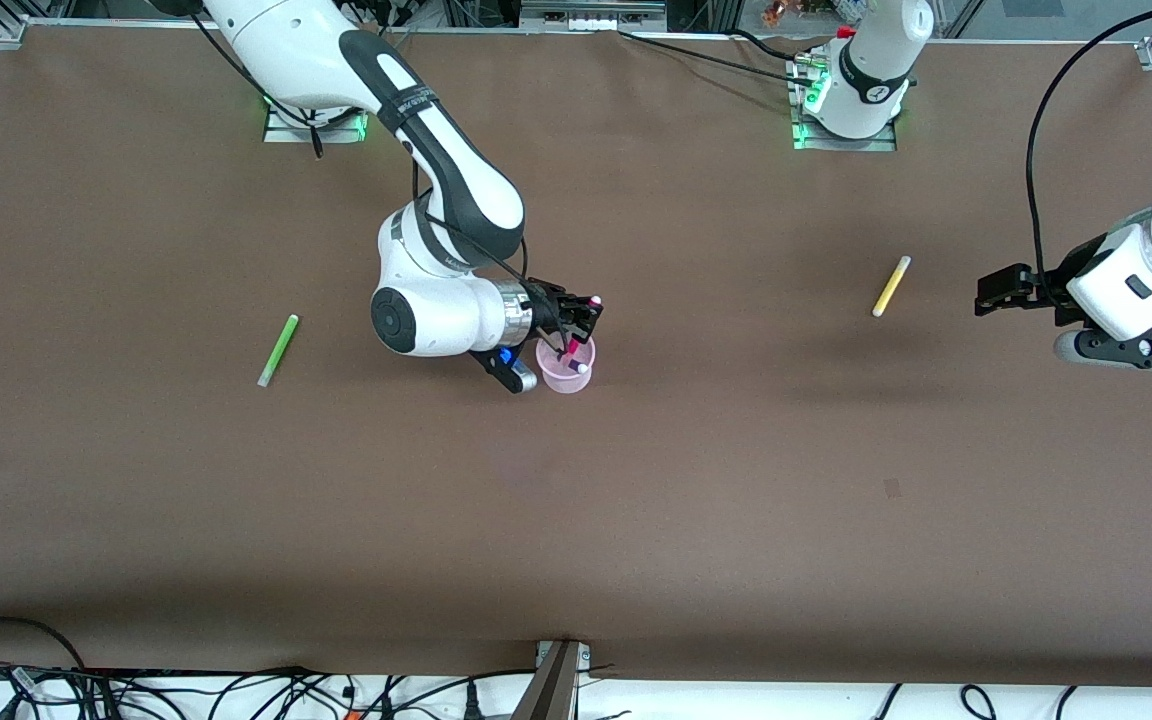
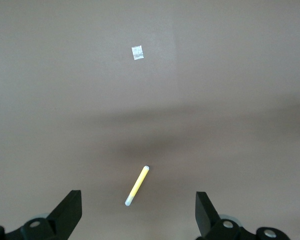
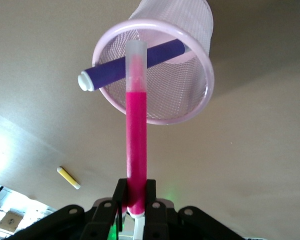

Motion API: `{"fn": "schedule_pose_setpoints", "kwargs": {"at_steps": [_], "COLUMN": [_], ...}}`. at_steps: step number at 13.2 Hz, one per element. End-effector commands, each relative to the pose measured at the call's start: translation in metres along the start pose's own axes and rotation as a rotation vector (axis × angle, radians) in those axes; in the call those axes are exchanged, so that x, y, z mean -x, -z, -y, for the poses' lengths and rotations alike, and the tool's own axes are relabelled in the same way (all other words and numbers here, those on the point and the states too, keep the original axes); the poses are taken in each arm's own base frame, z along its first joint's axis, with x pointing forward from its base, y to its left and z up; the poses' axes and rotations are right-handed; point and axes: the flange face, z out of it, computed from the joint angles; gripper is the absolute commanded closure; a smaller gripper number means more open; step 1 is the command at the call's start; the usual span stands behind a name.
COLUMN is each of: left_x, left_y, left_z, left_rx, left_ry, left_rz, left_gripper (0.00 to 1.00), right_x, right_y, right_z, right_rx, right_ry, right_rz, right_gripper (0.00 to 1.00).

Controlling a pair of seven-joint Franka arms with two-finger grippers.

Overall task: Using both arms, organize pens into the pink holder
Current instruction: 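Lower the magenta pen into the holder and open the right gripper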

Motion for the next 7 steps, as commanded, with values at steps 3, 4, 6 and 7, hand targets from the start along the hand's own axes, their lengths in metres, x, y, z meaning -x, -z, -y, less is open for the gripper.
{"fn": "schedule_pose_setpoints", "kwargs": {"at_steps": [3,4,6,7], "left_x": [0.002,0.002,0.002,0.002], "left_y": [0.005,0.005,0.005,0.005], "left_z": [-0.002,-0.001,-0.001,-0.001], "left_rx": [-0.014,-0.014,-0.014,-0.014], "left_ry": [-0.011,-0.009,-0.009,-0.009], "left_rz": [-0.014,-0.014,-0.014,-0.014], "left_gripper": [0.0,0.0,0.0,0.0], "right_x": [-0.005,-0.005,-0.008,-0.009], "right_y": [0.003,0.003,0.009,0.014], "right_z": [0.004,0.004,0.005,0.005], "right_rx": [-0.009,-0.008,-0.017,-0.019], "right_ry": [0.034,0.034,0.034,0.038], "right_rz": [0.001,0.002,-0.003,-0.003], "right_gripper": [0.32,0.21,0.16,0.14]}}
